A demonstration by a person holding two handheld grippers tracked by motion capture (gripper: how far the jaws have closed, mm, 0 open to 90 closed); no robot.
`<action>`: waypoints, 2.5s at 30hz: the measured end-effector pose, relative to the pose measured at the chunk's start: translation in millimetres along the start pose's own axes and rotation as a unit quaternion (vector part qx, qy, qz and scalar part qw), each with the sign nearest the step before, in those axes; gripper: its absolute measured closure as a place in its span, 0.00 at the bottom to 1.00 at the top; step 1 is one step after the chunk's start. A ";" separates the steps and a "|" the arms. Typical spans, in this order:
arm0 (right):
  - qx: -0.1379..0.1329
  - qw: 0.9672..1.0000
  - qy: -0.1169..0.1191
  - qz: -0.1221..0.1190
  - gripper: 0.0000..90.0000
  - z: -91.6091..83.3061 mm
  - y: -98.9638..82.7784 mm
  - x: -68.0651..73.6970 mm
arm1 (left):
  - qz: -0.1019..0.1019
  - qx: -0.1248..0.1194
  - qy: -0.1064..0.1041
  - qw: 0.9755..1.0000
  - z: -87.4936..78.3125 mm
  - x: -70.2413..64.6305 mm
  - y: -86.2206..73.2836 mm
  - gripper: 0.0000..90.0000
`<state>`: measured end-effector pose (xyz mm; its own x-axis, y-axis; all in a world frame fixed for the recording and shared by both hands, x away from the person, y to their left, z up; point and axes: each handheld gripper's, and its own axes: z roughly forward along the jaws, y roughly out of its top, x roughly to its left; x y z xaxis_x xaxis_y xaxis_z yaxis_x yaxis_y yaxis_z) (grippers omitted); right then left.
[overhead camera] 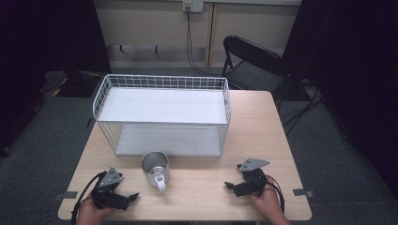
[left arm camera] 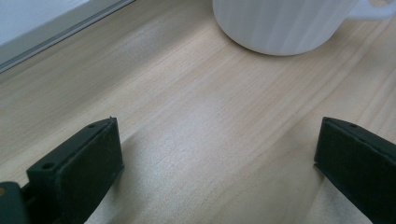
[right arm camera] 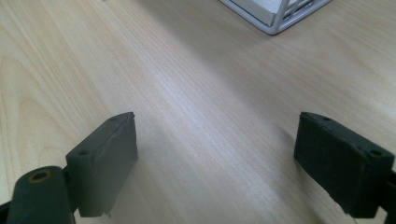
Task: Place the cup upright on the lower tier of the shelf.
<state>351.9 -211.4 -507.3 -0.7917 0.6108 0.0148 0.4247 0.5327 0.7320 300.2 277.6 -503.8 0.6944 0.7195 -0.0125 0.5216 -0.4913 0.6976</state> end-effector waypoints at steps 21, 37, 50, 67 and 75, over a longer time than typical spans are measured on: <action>0.000 1.000 -0.003 0.001 0.14 -0.5 -0.5 0.3 | 0.044 -0.003 -0.063 0.997 -9.8 -26.6 24.2 0.23; 0.000 1.000 -0.006 0.005 0.14 -1.1 -1.1 1.3 | 0.049 -0.052 -0.079 0.994 -30.1 -33.8 46.2 0.27; 0.000 1.000 -0.007 0.006 0.14 -1.3 -1.3 1.5 | 0.056 -0.068 -0.089 0.992 -42.4 -35.4 63.4 0.28; 0.000 1.000 -0.007 0.006 0.14 -1.4 -1.3 1.5 | 0.071 -0.106 -0.093 0.987 -45.0 -43.0 86.7 0.32; 0.000 1.000 -0.008 0.007 0.14 -1.4 -1.4 1.6 | 0.077 -0.098 -0.095 0.988 -31.9 -44.7 95.7 0.35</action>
<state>349.5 -212.0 -507.3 -0.7794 0.6264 0.0141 0.4347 0.5244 0.7321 303.3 214.1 -413.6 0.8486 0.5288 -0.0167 0.3095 -0.4705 0.8263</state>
